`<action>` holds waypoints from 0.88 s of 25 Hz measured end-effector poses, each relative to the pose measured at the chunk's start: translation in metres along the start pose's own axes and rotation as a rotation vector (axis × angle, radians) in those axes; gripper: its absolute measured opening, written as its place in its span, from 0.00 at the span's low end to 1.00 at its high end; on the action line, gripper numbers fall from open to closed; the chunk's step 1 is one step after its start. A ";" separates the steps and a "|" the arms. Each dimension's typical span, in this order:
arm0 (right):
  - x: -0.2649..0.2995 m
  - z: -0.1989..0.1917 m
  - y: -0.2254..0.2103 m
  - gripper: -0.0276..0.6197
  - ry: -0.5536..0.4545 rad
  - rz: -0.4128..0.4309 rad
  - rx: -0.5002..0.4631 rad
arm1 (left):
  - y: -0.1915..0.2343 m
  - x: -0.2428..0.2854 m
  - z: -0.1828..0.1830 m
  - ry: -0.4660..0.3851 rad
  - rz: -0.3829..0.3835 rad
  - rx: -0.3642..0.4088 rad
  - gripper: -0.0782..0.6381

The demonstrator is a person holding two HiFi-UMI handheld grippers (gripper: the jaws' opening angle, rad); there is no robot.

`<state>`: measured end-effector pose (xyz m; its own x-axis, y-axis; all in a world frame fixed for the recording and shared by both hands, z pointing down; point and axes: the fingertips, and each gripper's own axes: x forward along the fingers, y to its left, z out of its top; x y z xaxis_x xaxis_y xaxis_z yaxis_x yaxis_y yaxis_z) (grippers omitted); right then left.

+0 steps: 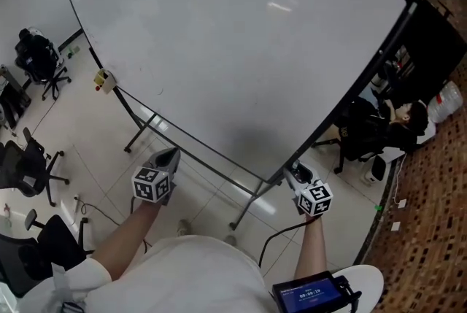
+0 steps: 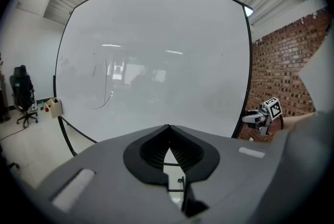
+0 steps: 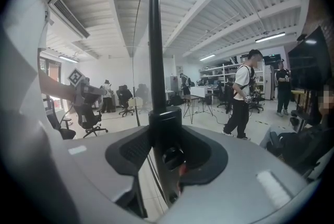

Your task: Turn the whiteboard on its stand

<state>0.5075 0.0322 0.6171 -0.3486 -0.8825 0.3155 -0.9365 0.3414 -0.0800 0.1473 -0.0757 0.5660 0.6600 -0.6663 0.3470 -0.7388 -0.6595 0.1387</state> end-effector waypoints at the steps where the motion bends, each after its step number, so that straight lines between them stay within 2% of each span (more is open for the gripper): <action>1: -0.003 -0.001 -0.001 0.32 0.001 -0.003 0.000 | -0.002 0.001 0.000 -0.002 -0.002 0.001 0.13; 22: -0.069 -0.020 -0.024 0.31 -0.009 -0.074 0.016 | -0.036 0.012 -0.004 0.002 -0.029 0.018 0.13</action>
<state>0.5548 0.0911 0.6166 -0.2784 -0.9082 0.3126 -0.9603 0.2697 -0.0714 0.1815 -0.0582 0.5688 0.6807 -0.6465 0.3445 -0.7170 -0.6844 0.1323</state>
